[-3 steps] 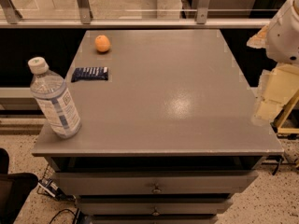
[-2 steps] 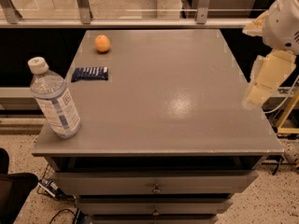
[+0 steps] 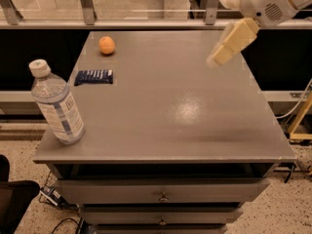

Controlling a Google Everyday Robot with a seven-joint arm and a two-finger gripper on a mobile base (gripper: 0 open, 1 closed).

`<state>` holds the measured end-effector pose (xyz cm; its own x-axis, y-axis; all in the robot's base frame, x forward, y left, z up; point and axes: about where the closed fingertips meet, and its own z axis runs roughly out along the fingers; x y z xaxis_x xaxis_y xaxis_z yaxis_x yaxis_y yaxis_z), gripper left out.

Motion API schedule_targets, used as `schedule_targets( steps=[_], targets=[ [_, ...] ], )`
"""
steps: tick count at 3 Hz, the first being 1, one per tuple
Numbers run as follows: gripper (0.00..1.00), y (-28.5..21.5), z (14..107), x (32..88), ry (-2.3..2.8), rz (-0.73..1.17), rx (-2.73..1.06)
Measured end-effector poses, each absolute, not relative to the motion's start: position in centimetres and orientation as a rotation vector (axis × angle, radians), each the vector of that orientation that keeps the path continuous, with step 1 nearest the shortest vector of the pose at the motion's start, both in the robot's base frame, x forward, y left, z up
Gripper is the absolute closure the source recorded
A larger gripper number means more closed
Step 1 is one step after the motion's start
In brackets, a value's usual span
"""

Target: Pick rxbar blueberry

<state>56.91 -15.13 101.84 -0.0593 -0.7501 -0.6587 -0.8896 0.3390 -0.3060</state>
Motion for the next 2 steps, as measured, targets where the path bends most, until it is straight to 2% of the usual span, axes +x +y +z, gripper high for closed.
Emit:
schedule_targets(
  steps=[2],
  targets=[
    [0.0, -5.8, 102.0, 60.5, 1.564, 0.448, -1.327]
  ],
)
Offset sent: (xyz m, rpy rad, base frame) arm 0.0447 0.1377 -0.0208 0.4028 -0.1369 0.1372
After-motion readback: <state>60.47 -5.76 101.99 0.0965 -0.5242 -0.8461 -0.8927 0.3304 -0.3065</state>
